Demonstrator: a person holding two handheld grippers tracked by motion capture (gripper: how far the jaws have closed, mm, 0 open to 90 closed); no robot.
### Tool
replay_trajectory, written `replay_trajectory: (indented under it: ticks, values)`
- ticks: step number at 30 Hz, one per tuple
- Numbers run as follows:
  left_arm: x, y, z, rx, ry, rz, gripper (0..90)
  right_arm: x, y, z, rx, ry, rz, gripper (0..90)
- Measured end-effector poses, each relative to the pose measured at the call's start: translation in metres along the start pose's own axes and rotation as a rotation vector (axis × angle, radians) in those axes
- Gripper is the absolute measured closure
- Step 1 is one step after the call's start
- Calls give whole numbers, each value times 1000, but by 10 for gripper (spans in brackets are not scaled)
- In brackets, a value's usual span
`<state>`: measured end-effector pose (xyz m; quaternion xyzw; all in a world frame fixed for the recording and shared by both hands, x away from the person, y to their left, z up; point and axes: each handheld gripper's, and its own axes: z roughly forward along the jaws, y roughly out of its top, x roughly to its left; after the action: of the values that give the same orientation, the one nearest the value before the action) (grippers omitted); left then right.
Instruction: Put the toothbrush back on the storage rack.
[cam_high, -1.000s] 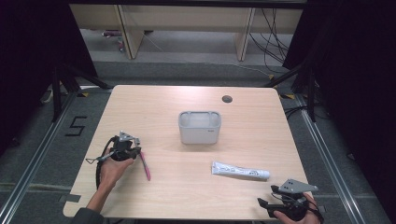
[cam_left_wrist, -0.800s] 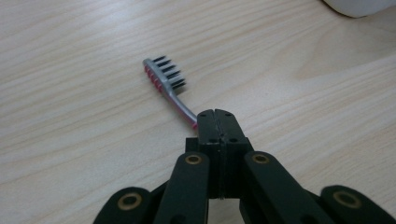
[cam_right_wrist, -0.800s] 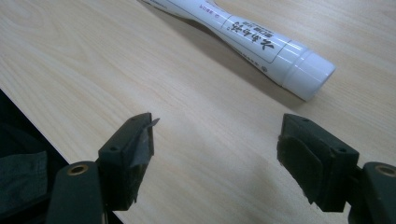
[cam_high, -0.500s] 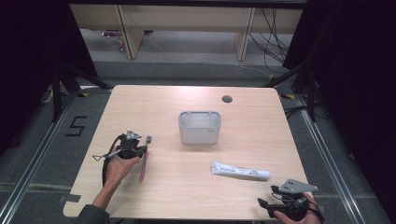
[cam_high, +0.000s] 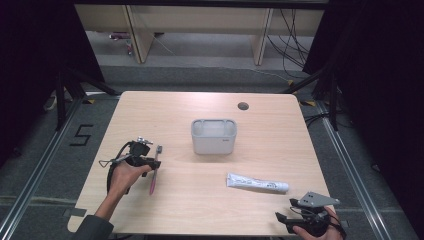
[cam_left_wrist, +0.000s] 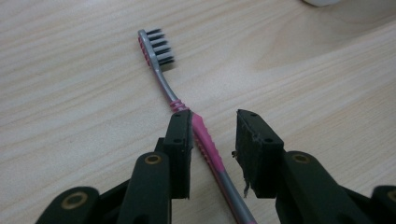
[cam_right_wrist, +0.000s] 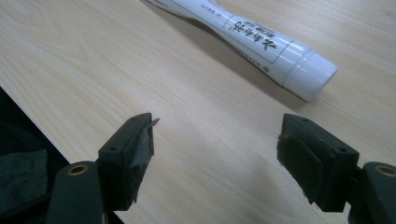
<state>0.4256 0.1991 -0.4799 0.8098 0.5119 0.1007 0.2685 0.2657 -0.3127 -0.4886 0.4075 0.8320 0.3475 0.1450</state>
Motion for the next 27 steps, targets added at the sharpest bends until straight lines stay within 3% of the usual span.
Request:
replay_trajectory:
  ticks: [3, 6, 7, 10, 11, 12, 13, 15, 16, 17, 21, 27]
  values:
    - [-3, 5, 1, 46, 9, 4, 652, 0, 0, 0, 4, 1, 3, 273]
    - [-4, 7, 2, 57, 11, 12, 644, 0, 0, 0, 1, 4, 0, 273]
    - [-6, 10, 3, 100, 11, 5, 642, 1, 0, 0, 6, 4, 8, 273]
    - [-6, 12, 5, 113, 20, 18, 644, 1, 0, -1, 9, -2, 3, 273]
    - [-8, 13, 7, 125, 17, -22, 645, 1, 1, -1, 14, 2, 17, 273]
    - [-8, 13, 7, 125, 17, -22, 645, 1, 1, -1, 14, 2, 17, 273]
    - [-8, 14, 9, 143, 18, -6, 646, 1, 1, -1, 13, 3, 15, 273]
    - [-9, 14, 10, 144, 15, -21, 647, 1, 1, -1, 12, 2, 15, 273]
    - [-8, 15, 11, 159, 17, 22, 645, 0, 0, 0, 4, 2, 3, 273]
    - [-10, 14, 12, 161, 21, -8, 644, 0, 0, 0, 3, 3, 2, 273]
    - [-8, 15, 13, 182, 36, 11, 646, 3, 1, -1, 16, 10, 34, 273]
    - [-7, 14, 15, 196, 26, 5, 694, 3, 1, -1, 14, 10, 34, 273]
